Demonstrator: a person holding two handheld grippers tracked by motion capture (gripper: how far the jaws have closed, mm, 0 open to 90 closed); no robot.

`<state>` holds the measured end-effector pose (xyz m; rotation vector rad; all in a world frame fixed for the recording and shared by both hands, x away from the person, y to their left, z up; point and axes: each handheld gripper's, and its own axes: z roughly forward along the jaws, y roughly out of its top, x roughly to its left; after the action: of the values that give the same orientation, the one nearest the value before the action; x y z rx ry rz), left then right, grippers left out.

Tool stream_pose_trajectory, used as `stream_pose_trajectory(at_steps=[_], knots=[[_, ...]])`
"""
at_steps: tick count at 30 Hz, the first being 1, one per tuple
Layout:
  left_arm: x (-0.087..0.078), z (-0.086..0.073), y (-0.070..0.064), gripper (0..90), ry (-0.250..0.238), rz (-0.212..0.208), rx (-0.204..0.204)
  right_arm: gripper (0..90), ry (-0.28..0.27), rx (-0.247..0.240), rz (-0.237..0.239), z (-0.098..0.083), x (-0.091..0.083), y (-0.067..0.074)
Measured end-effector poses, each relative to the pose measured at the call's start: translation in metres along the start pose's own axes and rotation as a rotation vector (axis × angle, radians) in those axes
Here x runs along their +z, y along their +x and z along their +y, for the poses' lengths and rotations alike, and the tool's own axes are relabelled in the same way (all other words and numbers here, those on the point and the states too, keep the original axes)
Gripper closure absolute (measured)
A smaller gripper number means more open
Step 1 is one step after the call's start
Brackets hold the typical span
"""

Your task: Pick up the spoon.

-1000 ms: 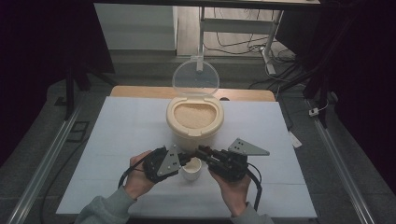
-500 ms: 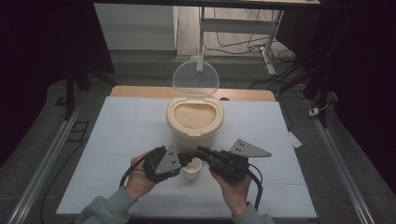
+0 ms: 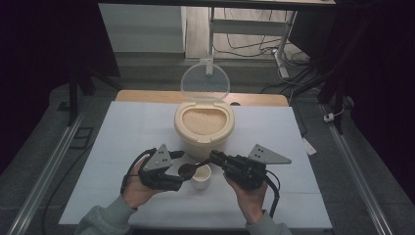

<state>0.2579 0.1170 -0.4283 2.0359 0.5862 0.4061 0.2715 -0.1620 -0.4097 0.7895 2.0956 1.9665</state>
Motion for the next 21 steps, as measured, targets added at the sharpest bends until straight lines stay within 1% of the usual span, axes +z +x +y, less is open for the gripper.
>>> stream_pose_trajectory(at_steps=[1, 2, 5, 7, 8, 9, 10, 11, 12, 13, 14, 15, 18, 20, 21], knots=[[-0.004, -0.006, 0.002, 27.3, 0.013, -0.005, -0.019, 83.7, -0.003, 0.000, 0.002, 0.000, -0.001, -0.001], [-0.004, -0.006, 0.002, 26.7, 0.013, -0.005, -0.019, 83.7, -0.003, 0.000, 0.002, 0.000, -0.001, -0.001], [-0.014, -0.021, 0.008, 25.6, 0.028, 0.004, -0.056, 83.7, -0.026, -0.003, -0.002, 0.003, -0.006, -0.004], [-0.024, -0.033, 0.013, 24.7, 0.042, 0.010, -0.097, 83.7, -0.035, -0.004, -0.003, 0.004, -0.007, -0.005], [-0.029, -0.040, 0.016, 23.2, 0.047, 0.019, -0.118, 83.7, -0.051, 0.004, -0.003, 0.007, -0.011, -0.006], [-0.034, -0.047, 0.019, 23.2, 0.055, 0.032, -0.134, 83.7, -0.051, 0.004, -0.003, 0.007, -0.011, -0.006], [-0.039, -0.054, 0.022, 21.8, 0.062, 0.043, -0.147, 83.7, -0.065, 0.002, -0.009, 0.010, -0.014, -0.007], [-0.047, -0.068, 0.026, 21.3, 0.073, 0.054, -0.184, 83.7, -0.071, -0.005, -0.015, 0.011, -0.016, -0.008], [-0.047, -0.068, 0.026, 20.6, 0.073, 0.054, -0.184, 83.7, -0.078, -0.007, -0.019, 0.013, -0.018, -0.009], [-0.054, -0.080, 0.031, 20.0, 0.089, 0.059, -0.213, 83.7, -0.083, -0.007, -0.021, 0.014, -0.020, -0.010], [-0.054, -0.080, 0.031, 19.5, 0.089, 0.059, -0.213, 83.7, -0.083, -0.007, -0.021, 0.014, -0.020, -0.010], [-0.056, -0.085, 0.033, 19.1, 0.095, 0.065, -0.222, 83.7, -0.094, -0.008, -0.032, 0.016, -0.023, -0.012], [-0.061, -0.100, 0.038, 18.6, 0.100, 0.076, -0.252, 83.7, -0.104, -0.007, -0.048, 0.017, -0.028, -0.016], [-0.062, -0.107, 0.041, 18.1, 0.107, 0.077, -0.270, 83.7, -0.114, -0.003, -0.053, 0.019, -0.031, -0.019], [-0.062, -0.109, 0.042, 17.8, 0.113, 0.081, -0.272, 83.7, -0.118, -0.004, -0.058, 0.019, -0.033, -0.020]])
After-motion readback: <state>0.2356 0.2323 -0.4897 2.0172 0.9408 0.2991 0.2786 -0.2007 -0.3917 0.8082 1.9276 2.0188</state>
